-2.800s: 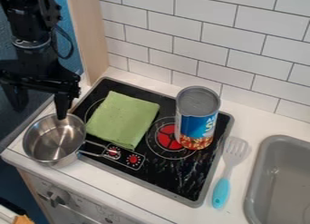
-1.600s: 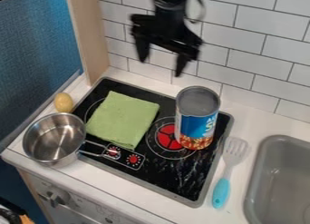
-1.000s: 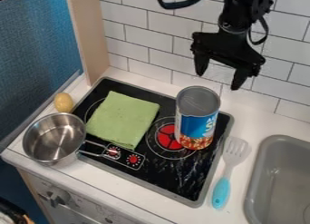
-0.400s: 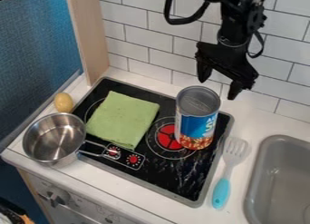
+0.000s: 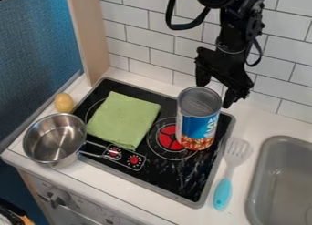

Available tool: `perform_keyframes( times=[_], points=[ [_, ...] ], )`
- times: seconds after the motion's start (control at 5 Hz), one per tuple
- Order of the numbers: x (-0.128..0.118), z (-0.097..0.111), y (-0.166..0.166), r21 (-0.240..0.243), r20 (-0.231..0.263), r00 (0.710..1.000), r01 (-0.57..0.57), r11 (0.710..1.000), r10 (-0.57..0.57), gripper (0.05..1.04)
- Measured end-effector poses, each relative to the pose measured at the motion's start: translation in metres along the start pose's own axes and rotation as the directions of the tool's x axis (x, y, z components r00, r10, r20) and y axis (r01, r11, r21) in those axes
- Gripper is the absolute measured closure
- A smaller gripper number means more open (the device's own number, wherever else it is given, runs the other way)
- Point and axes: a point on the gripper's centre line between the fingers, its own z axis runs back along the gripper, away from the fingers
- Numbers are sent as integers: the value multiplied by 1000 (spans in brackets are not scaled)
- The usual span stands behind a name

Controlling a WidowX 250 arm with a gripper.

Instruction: Move the can at the lower side of the burner

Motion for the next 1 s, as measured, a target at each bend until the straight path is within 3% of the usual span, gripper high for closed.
perform_keyframes(
  times=[0.6,1.0],
  points=[
    [-29,-11,-8,-73,-62,998,4,997,-8,83],
    [-56,-6,-4,-62,-106,994,-4,998,-2,83]
  ],
)
